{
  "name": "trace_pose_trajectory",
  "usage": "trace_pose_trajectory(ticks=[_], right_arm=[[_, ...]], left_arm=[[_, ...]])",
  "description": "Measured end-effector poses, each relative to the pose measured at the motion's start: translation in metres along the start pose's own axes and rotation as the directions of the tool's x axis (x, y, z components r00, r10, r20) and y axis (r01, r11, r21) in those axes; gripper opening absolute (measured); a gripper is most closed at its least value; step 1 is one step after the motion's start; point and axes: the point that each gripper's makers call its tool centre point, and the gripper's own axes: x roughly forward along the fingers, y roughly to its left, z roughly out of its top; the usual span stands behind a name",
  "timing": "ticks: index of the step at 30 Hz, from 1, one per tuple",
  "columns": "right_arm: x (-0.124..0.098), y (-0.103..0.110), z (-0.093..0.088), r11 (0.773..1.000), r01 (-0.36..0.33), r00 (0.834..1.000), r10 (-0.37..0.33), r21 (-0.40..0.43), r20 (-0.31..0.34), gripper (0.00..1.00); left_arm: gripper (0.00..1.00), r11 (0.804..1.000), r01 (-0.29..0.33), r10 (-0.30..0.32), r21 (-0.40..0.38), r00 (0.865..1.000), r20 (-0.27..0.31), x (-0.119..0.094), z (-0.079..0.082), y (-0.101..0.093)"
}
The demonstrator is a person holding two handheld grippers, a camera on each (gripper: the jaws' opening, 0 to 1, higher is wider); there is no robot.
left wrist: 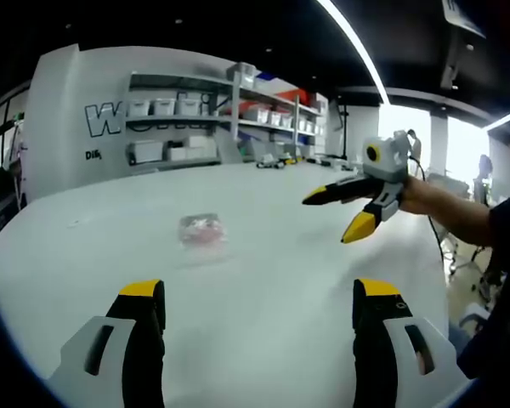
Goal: Open the resealable bag by pulling the two sides of the seal apart until the entire bag opening is separated and visibly accessible.
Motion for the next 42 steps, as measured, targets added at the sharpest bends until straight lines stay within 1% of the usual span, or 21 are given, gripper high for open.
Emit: trace_pose_trajectory(ticks=[9,18,29,42], right_arm=[[0.002,-0.004,-0.002,1.0,0.002,1.0,-0.002,0.0,-0.004,0.78],[0.005,-0.005,0.0,1.0,-0.001,1.0,0.001,0.006,0.002,0.78],[0.009,-0.005,-0.001,1.0,-0.005,1.0,0.005,0.0,-0.007,0.78],[0.012,-0.007,0.001,1.0,-0.007,1.0,0.007,0.001,-0.003,0.78]], left_arm=[[0.9,1.0,0.004,-0.004,-0.003,1.0,-0.004,0.003,-0.001,0.0],[0.9,1.0,0.005,-0.005,-0.005,1.0,-0.002,0.004,0.0,0.0],[0.9,1.0,0.009,-0.009,-0.004,1.0,0.003,0.009,0.002,0.0],[0.9,1.0,0.01,-0.01,-0.01,1.0,0.003,0.012,0.001,0.002]])
